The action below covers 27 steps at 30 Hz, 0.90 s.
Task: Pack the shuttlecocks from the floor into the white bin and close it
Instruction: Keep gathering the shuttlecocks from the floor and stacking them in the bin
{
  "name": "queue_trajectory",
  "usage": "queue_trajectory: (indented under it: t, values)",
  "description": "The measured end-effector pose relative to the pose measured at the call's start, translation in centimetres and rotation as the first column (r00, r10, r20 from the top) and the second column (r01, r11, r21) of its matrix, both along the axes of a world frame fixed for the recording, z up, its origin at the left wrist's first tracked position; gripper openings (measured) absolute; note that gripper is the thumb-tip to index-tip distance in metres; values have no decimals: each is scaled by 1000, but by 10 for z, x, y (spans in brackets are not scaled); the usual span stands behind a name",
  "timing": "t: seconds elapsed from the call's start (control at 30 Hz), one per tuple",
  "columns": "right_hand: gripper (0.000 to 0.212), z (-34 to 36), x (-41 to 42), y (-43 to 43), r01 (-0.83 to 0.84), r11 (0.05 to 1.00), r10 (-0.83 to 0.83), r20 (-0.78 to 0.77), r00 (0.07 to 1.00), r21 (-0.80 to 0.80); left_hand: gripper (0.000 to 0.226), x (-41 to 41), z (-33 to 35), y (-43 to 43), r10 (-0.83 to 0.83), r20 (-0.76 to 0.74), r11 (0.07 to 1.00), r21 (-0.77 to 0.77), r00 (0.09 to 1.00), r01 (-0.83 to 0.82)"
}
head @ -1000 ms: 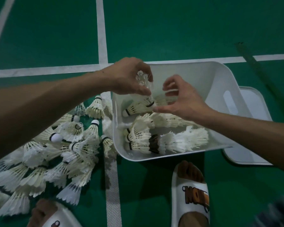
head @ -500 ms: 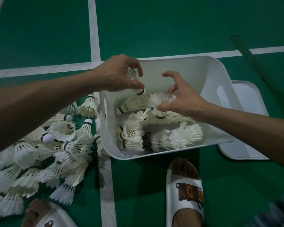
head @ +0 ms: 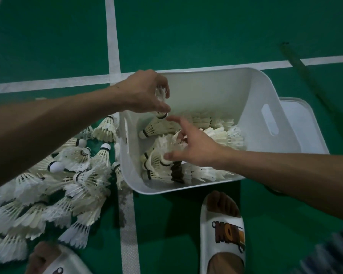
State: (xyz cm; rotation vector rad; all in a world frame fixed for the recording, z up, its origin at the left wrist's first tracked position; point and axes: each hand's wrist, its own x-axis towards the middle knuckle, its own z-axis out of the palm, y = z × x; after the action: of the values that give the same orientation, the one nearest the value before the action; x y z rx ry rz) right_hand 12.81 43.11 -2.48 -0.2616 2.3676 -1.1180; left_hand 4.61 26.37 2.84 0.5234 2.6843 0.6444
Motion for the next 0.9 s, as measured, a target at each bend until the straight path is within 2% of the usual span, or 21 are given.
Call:
queue_trajectory:
  t: [0.1, 0.23, 0.37, 0.47, 0.6, 0.7, 0.77, 0.83, 0.9]
  values:
    - [93, -5, -6, 4, -228, 939, 253, -68, 965, 258, 34, 1, 0, -1, -10, -6, 1000, -12, 1000, 10]
    - [67, -3, -7, 6, -329, 837, 388, -51, 920, 438, 32, 1, 0, -3, -20, -5, 1000, -16, 1000, 20]
    - [67, -1, -6, 0, -201, 896, 261, -105, 960, 397, 32, 0, -1, -3, -19, -14, 1000, -15, 1000, 19]
    - [66, -6, -6, -10, -253, 844, 355, -139, 925, 473, 31, -2, -2, -3, -10, -7, 1000, -5, 1000, 10]
    - [74, -13, -4, -23, -321, 790, 422, -85, 902, 523, 31, -2, -4, -3, -8, -4, 1000, 9, 1000, 8]
    - [94, -7, -7, -19, -305, 843, 344, -8, 939, 443, 35, -3, -5, -3, -11, -5, 1000, 17, 1000, 11]
    - [100, -1, -12, -10, -295, 871, 301, 48, 952, 394, 39, -4, -7, -4, -19, -4, 1000, -2, 1000, 19]
    - [91, 6, -19, 1, -257, 891, 246, 79, 966, 373, 44, -5, -8, -3, -29, 9, 999, -17, 1000, 29]
    - [81, 13, -25, 12, -134, 942, 119, 68, 991, 307, 52, -5, -8, -1, -69, 17, 996, -53, 997, 70]
